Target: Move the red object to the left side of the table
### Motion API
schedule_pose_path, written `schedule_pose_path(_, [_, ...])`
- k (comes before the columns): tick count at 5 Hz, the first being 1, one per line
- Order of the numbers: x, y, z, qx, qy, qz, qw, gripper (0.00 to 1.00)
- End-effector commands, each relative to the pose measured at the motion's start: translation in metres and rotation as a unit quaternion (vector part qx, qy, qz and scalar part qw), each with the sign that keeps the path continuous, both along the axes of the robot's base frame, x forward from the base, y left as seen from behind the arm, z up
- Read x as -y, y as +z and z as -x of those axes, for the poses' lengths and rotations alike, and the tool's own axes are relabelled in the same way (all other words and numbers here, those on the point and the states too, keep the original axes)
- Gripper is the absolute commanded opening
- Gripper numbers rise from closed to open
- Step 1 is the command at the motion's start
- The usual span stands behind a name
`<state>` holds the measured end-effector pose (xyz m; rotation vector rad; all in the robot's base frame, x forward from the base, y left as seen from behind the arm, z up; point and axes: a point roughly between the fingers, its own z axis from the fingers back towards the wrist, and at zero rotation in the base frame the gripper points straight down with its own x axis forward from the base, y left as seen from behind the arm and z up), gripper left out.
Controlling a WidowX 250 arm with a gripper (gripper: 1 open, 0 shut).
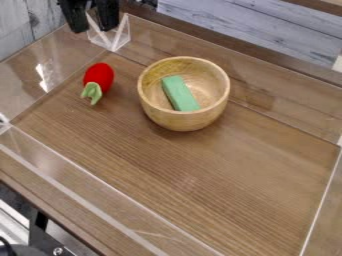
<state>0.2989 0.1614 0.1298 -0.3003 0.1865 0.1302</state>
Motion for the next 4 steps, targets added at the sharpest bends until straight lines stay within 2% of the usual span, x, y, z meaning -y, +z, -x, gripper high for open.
schedule_pose_path(1, [-0.001, 0.030, -0.004, 0.038, -0.005, -0.027, 0.9989, 1.00])
schedule_pose_path(2, [-0.006, 0.023, -0.005, 0.030, -0.005, -0.028, 0.9992, 0.00])
schedule_pose_path(3, [-0.009, 0.018, -0.008, 0.022, -0.004, -0.027, 0.9994, 1.00])
schedule_pose_path(4, [-0.010, 0.016, -0.009, 0.016, -0.002, -0.023, 0.9996, 1.00])
